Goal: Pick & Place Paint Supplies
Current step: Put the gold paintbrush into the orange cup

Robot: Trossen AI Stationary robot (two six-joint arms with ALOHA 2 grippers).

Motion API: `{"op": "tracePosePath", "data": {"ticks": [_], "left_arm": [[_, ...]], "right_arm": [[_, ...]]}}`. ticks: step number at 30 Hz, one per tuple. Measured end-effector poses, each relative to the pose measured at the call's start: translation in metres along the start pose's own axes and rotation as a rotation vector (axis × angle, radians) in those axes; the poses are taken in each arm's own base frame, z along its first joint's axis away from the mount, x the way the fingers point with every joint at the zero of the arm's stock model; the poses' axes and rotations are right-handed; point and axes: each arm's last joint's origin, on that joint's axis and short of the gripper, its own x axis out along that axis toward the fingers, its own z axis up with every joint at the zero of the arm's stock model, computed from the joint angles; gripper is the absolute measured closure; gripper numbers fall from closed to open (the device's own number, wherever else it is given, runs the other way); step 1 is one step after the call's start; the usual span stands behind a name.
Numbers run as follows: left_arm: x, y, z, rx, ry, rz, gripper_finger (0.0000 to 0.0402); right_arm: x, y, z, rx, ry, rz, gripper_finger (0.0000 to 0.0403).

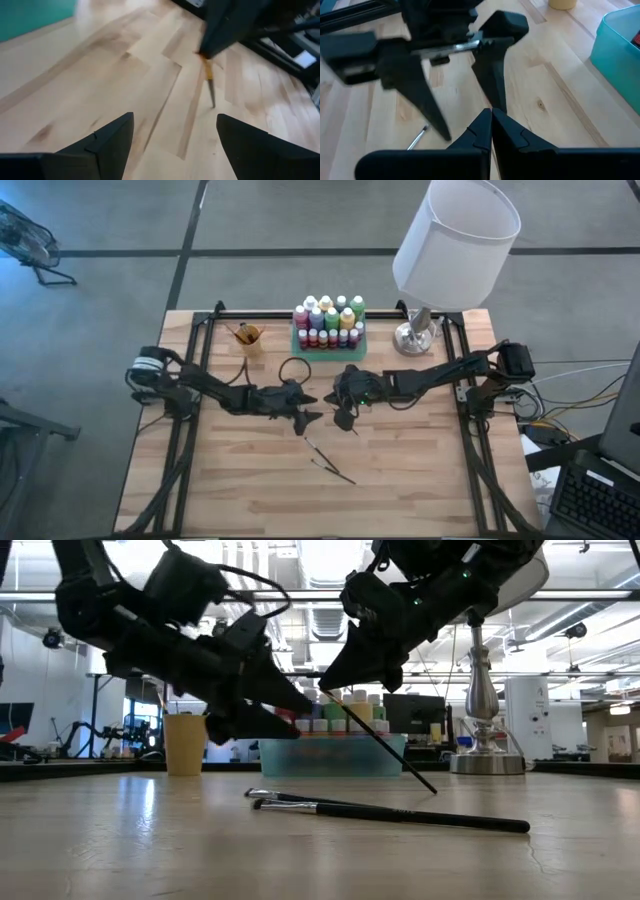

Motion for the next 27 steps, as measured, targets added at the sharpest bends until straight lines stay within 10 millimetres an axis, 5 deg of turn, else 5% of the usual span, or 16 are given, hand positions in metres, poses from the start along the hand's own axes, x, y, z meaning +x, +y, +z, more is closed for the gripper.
{"op": "tracePosePath", "data": {"ticks": [10,20,27], "left_arm": [[0.031,-0.017,0.01,0.079,0.001,-0.058,0.0113],[0.037,-0.023,0.019,0.118,-0.033,-0.064,0.0116],[0.036,-0.023,0.022,0.123,-0.045,-0.06,0.0179]], "right_arm": [[0.0,0.0,0.0,0.0,0.0,0.002,0.0395],[0.0,0.0,0.0,-0.004,0.002,0.008,0.0395],[0.0,0.001,0.0,-0.007,-0.004,0.01,0.0395]]}}
